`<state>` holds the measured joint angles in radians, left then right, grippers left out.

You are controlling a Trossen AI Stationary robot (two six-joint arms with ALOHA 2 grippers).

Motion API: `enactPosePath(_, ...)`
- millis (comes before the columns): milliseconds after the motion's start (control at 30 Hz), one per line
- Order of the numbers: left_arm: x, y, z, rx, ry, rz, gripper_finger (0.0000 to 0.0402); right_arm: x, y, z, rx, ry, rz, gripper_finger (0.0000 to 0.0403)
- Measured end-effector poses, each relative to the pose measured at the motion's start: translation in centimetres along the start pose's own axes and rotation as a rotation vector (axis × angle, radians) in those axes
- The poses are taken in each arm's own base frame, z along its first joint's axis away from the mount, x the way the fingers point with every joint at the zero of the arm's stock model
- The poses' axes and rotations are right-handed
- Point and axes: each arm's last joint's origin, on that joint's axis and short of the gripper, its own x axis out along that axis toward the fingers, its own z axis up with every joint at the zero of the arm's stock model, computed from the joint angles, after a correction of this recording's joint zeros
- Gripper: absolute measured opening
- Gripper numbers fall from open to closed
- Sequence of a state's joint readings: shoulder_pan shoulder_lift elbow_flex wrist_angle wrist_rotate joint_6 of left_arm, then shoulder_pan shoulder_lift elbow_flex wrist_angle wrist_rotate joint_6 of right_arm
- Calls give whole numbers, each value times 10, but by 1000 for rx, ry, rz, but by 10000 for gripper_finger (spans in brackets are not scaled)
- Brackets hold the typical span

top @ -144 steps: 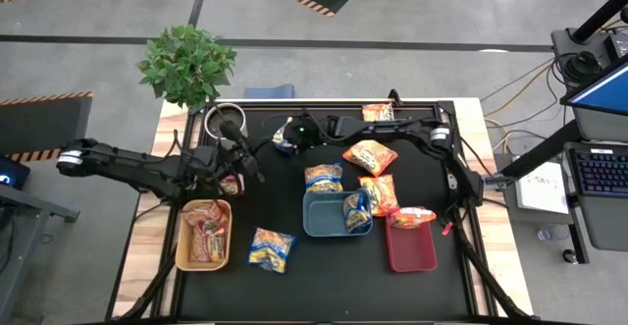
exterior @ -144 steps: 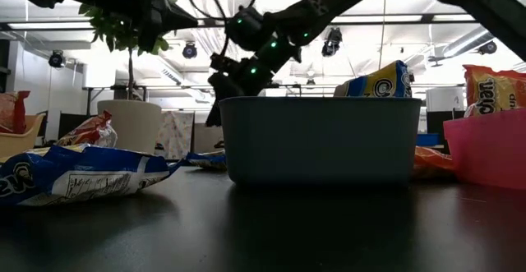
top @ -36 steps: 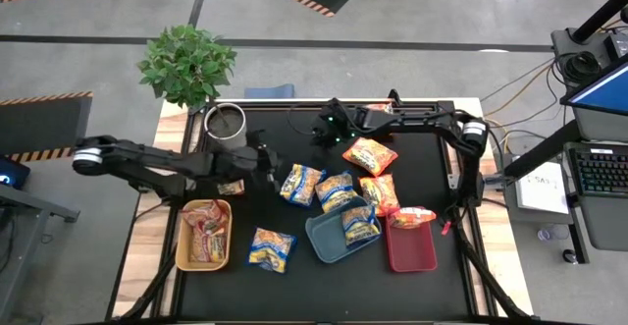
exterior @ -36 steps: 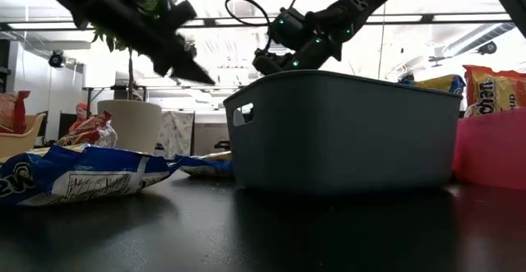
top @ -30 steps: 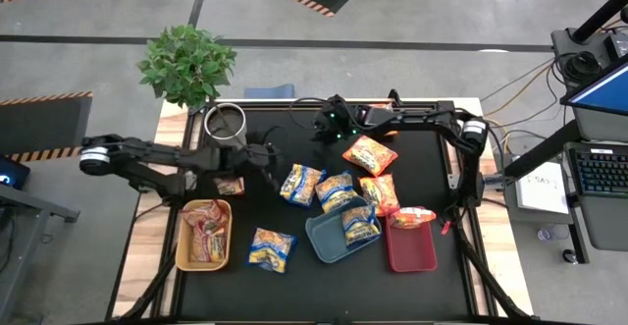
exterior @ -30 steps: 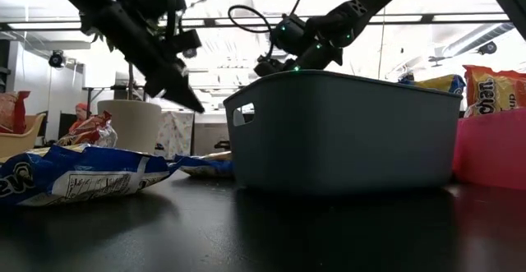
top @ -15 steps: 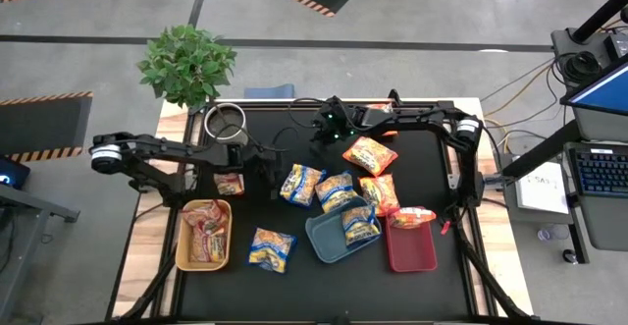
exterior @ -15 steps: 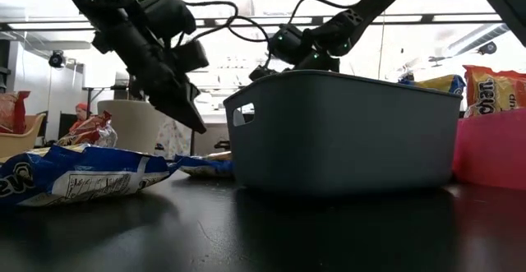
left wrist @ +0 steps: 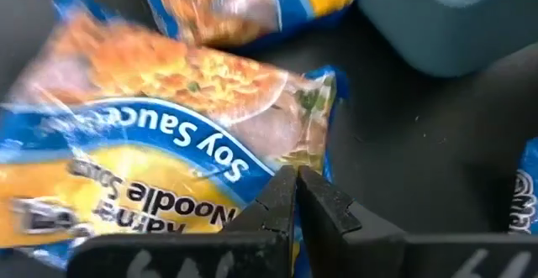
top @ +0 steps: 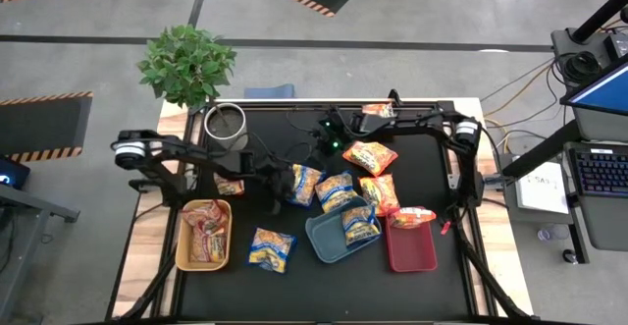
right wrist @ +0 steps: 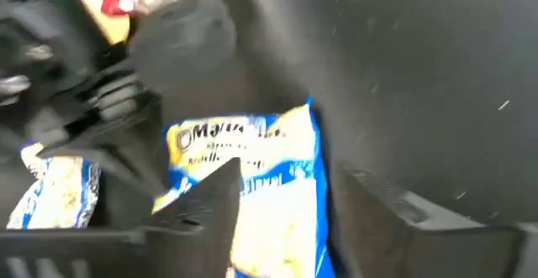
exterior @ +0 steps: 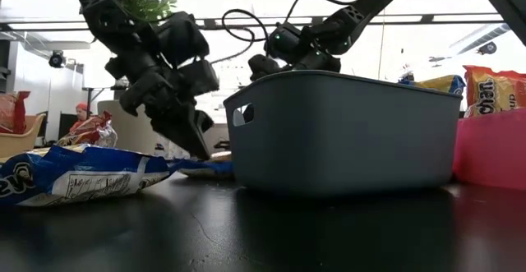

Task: Sort Maruchan noodles
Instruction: Put the top blue noodle pack into the blue bin

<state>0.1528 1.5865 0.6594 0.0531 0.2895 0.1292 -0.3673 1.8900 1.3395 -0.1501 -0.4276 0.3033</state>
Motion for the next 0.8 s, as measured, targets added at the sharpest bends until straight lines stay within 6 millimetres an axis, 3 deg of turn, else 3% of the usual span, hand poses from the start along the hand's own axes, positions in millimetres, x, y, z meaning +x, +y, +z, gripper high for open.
enactPosePath(200,10,1,-5,-47,21,-59,0,8,2,-18,43,54,-1,266)
enactPosePath(367,10,1,-5,-48,21,-64,0,11,2,-22,38,36,8,316)
enactPosePath(533,10,1,-5,-49,22,-64,0,26,-3,-28,48,25,46,328)
enactPosePath(800,10,1,-5,-41,20,-63,0,61,-9,-36,52,84,250,316)
